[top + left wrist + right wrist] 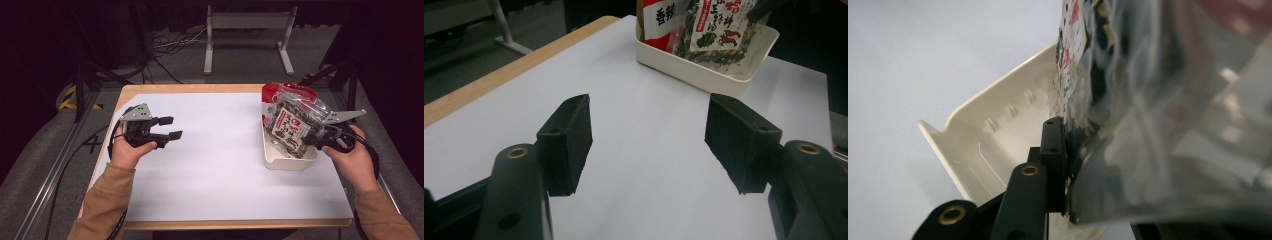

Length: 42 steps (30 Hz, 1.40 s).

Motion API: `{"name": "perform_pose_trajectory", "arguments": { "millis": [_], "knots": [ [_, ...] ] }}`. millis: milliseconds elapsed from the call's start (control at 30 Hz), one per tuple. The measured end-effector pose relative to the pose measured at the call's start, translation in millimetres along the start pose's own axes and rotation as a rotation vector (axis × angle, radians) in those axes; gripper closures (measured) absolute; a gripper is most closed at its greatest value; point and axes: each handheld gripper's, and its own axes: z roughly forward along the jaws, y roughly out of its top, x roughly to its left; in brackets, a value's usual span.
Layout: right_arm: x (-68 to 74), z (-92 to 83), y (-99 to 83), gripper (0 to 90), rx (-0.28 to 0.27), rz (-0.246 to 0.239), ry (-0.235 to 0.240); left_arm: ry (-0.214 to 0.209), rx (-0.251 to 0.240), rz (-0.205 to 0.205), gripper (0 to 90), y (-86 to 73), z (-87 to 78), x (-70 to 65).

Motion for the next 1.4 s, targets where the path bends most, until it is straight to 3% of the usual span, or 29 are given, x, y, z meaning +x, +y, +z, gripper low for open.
{"name": "perform_pose_trajectory", "arguments": {
  "millis": [133,333,400,467,567,633,767,933,1100,1400],
  "knots": [
    [1.9,-0.1,3.7,73.9,0.005,-0.016,-0.014,0.002,0.004,-0.007,35.8,-1.9,-1.1,0.8],
    [0.9,-3.2,-0.9,70.8,-0.057,-0.009,-0.028,0.003,0.011,-0.012,35.2,-4.8,-1.8,-0.4],
    [1.2,-5.1,-1.6,64.4,-0.084,-0.018,-0.048,0.007,0.015,-0.011,35.0,-5.8,-2.6,-1.4],
    [0.7,-9.1,-2.9,51.3,-0.132,0.020,-0.041,0.007,0.018,-0.009,34.7,-6.7,-3.8,-2.7],
    [0.2,-15.6,-6.8,37.5,-0.184,0.053,-0.073,0.018,0.015,-0.003,34.6,-8.3,-5.9,-5.5],
    [-0.2,-18.6,-9.1,34.2,-0.207,0.059,-0.082,0.016,0.018,-0.002,34.5,-9.2,-7.1,-7.0],
    [1.6,-30.3,-18.4,30.2,-0.239,0.068,-0.106,0.025,0.022,0.004,34.3,-13.2,-11.8,-11.7],
    [10.8,-37.2,-31.9,26.8,-0.260,0.066,-0.092,0.034,0.025,0.005,33.8,-17.5,-20.6,-19.7],
    [21.1,-37.7,-45.7,25.8,-0.264,0.059,-0.082,0.035,0.025,0.017,33.6,-23.6,-27.7,-27.3],
    [37.0,-27.0,-73.4,24.6,-0.316,0.026,-0.040,0.017,0.013,-0.001,33.1,-43.3,-34.6,-35.7]
  ]
}}
